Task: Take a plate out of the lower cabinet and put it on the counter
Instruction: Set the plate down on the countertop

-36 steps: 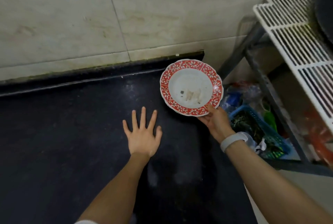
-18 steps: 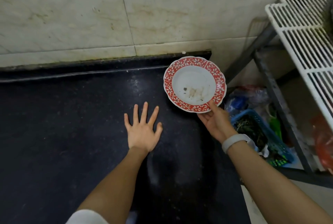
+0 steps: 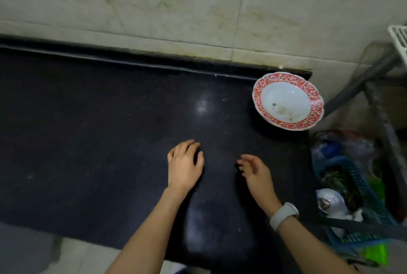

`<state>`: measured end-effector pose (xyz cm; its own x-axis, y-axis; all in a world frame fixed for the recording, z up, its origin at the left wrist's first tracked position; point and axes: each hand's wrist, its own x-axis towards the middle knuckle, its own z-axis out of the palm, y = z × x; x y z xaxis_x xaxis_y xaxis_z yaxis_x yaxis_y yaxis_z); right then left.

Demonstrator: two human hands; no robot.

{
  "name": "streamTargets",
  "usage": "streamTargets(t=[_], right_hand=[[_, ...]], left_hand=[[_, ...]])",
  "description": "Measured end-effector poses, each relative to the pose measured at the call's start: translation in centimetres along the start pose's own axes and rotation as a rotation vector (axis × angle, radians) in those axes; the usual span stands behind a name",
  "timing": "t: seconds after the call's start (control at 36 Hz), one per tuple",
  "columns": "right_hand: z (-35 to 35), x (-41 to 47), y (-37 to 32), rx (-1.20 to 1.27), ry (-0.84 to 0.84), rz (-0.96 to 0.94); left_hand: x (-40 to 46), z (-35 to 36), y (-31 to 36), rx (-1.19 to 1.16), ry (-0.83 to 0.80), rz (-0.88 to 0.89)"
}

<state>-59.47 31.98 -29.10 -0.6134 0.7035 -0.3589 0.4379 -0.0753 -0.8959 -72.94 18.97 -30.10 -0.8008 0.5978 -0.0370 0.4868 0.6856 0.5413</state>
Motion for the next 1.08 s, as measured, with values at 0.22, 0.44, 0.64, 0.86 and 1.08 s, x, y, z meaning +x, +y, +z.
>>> streamTargets(t=[0.22,0.44,0.64,0.86,1.08], right_hand=[[14.8,-9.0,-2.5,-0.305,-0.383,-0.214],[34.4,-22.3,-2.7,-0.502,-0.680,-0.382],[47.1,-30.8,-4.2,-0.611,-0.908,-0.490],[62.2,-33.6,-4.9,-0.823,-1.047,-0.840],[78.7,-33.2,-4.1,-1.201,-1.235,-1.128]], left_hand=[[-13.4,-10.8,-13.5,0.038,0.174,-0.329],[-29.8,-22.7,-29.7,0.043,0.286,-0.608],[-39.4,-28.6,-40.2,0.004,0.391,-0.845],[-42.8,-30.7,-48.5,-0.123,0.477,-0.966],[-42.8,-33.2,-56.7,-0.132,0.479,-1.050]])
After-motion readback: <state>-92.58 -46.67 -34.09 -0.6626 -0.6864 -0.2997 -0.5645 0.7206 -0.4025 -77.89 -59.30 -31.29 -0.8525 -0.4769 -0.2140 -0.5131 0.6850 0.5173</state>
